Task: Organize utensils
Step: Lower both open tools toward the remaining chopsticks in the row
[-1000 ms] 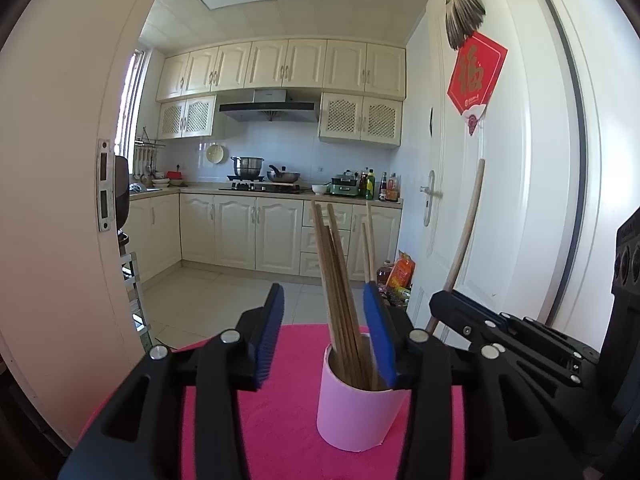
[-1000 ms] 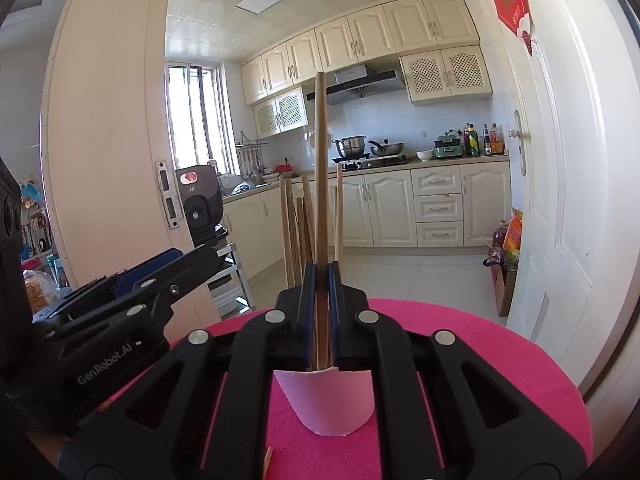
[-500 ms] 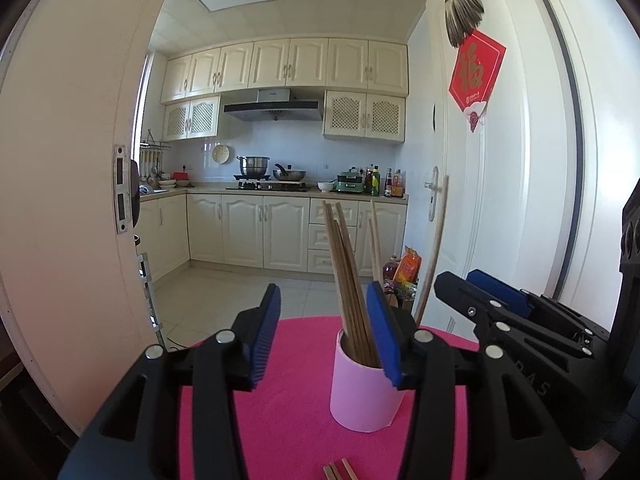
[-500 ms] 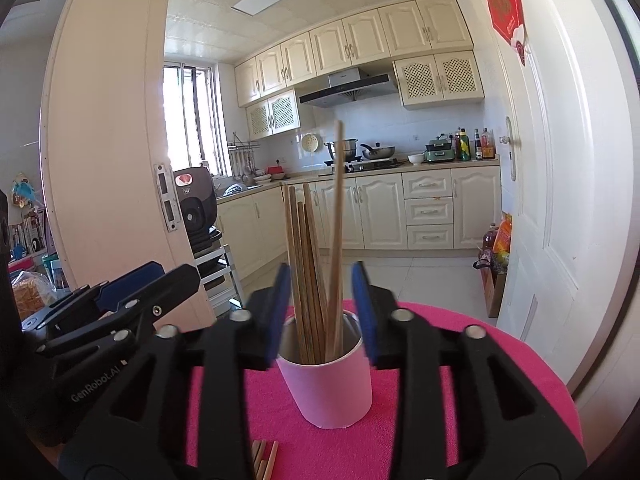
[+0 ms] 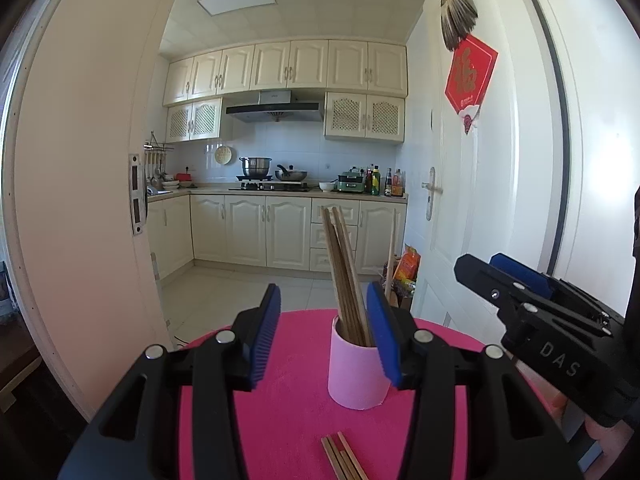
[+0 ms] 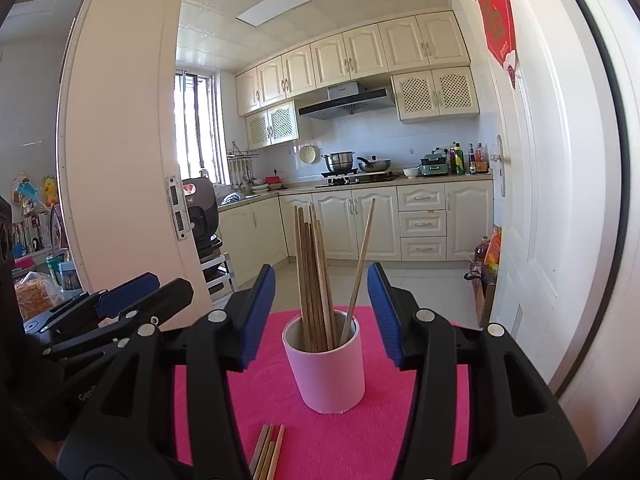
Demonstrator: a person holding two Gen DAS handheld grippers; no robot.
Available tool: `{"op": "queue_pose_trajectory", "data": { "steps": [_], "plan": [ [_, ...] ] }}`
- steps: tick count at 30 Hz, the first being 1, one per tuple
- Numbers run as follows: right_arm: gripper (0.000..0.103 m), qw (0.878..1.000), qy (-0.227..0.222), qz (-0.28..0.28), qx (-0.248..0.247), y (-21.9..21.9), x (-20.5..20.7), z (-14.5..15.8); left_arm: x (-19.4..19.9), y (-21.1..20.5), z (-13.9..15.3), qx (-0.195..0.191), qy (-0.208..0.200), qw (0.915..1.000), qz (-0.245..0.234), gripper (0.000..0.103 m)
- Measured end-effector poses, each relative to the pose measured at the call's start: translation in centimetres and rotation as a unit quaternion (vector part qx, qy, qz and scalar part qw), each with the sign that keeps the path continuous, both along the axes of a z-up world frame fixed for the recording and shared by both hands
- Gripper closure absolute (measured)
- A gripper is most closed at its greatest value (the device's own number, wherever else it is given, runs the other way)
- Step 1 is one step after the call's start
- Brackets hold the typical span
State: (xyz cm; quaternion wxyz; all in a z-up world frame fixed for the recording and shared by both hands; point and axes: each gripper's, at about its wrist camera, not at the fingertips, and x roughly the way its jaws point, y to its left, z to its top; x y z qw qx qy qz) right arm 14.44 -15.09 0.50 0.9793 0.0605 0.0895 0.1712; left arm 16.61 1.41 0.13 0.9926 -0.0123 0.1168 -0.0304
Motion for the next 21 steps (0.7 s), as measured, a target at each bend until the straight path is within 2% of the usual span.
{"op": "queue_pose_trajectory", "data": {
  "steps": [6, 11, 15, 17, 21],
  "plan": [
    [0.053, 1.000, 0.015, 0.003, -0.008, -0.5, -1.7, -0.2, -1.0, -0.5, -0.5, 0.003, 0.036, 0.9993, -0.006, 0.055],
    [0.052, 0.998, 0.053, 0.004, -0.019, -0.9, -2.2, -1.4, -0.8, 0.1, -2.4, -0.029, 0.119, 0.9921, -0.028, 0.054],
    [0.051, 0.995, 0.095, 0.012, -0.035, -0.9, -2.3, -2.7, 0.1, 0.5, -4.6, -0.039, 0.209, 0.9767, -0.028, 0.054],
    [0.051, 0.992, 0.120, 0.017, -0.045, -0.9, -2.3, -3.5, 1.1, 0.7, -6.3, -0.034, 0.271, 0.9617, -0.019, 0.054],
    [0.049, 0.984, 0.167, 0.027, -0.062, -0.8, -1.9, -5.1, 1.6, 0.8, -9.0, -0.022, 0.344, 0.9388, -0.007, 0.054]
  ]
}}
